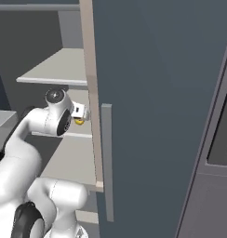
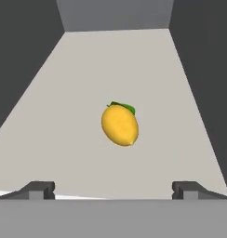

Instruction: Take the broccoli, kiwi, and lemon from the freezer and place them in the bowl on the counter.

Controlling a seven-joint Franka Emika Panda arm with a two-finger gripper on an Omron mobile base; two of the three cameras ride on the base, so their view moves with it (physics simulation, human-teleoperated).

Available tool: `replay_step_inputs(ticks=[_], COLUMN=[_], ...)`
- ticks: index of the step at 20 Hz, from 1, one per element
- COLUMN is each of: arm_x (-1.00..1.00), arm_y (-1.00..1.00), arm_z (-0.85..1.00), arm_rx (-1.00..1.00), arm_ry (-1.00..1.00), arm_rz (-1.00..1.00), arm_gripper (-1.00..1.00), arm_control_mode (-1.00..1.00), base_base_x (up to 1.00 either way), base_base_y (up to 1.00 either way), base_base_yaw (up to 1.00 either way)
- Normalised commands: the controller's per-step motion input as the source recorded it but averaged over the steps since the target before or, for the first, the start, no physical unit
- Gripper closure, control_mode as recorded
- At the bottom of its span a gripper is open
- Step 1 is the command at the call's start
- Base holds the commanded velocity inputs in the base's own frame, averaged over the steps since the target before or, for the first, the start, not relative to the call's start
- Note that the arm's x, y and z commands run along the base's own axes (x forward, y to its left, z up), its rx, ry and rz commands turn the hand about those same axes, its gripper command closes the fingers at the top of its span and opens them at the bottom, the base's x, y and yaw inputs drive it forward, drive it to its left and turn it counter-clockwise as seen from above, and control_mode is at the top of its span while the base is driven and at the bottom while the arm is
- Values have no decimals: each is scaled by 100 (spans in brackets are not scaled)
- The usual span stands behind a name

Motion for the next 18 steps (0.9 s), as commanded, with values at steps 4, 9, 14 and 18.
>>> replay_step_inputs(ticks=[4, 9, 14, 18], arm_x=[28, 27, 23, 33], arm_y=[0, 0, 0, 0], arm_z=[-28, -41, -43, -12], arm_rx=[0, 0, 0, 0], arm_ry=[12, 2, -2, 0], arm_rz=[0, 0, 0, 0], arm_gripper=[-100, -100, -100, -100], arm_control_mode=[-100, -100, -100, -100], base_base_x=[0, 0, 0, 0], base_base_y=[0, 0, 0, 0], base_base_yaw=[0, 0, 0, 0])
